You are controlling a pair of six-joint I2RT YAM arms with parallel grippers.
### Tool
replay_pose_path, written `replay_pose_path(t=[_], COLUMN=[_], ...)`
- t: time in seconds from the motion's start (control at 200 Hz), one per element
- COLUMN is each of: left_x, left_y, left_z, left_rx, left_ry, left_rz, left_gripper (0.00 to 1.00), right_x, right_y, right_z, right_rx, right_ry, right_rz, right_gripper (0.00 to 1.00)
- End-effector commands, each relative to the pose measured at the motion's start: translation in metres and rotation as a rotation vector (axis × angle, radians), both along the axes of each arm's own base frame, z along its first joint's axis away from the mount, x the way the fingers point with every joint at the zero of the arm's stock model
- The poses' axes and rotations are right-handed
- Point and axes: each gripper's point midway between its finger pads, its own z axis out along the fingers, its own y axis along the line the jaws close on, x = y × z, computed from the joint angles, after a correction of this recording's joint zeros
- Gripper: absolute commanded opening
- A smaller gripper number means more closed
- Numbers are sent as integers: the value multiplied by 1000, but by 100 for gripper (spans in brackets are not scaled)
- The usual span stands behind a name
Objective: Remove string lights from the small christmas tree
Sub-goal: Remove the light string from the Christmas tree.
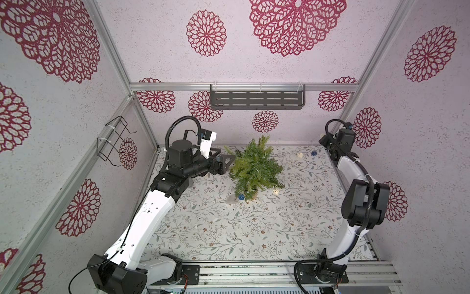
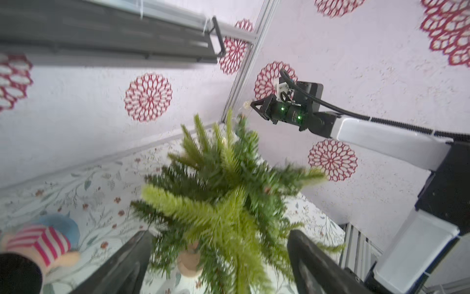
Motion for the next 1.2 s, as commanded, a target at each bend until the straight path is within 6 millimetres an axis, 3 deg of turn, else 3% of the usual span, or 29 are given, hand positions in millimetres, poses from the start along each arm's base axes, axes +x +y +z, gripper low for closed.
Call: replay_pose_path(t=[0.0,0.145,0.29,0.395,0.485,0.55,0.721,1.001,1.196], left_x=[-1,14,31,45,52,56,60,63,64], left_y=[-6,-16,-41,-55,-63,-66,-67,-64,-60], left_z=[21,56,81,83,83,81,72,61,55], left_rx=[30,38,38,22,-2,-12,-19,2,8], left_ry=[-49,-130,-229,-256,-267,-266,-258,-229,-211], left_rz=[-23,-45,-101,-120,-132,-133,-125,-105,-82], left_gripper=[90,90,90,90,91,91,91,91,92], right_x=[-26,-47,-65,-70,-71,-83,-105,-121,-131], right_y=[37,69,89,91,85,78,66,48,48], right_z=[135,217,292,336,362,383,408,422,429], right_rx=[-33,-22,19,20,4,-8,-53,-103,-126], right_ry=[-307,-492,-676,-765,-823,-899,-1008,-1062,-1078], right_rz=[114,225,317,335,314,284,214,115,102], right_gripper=[0,0,0,0,0,0,0,0,0])
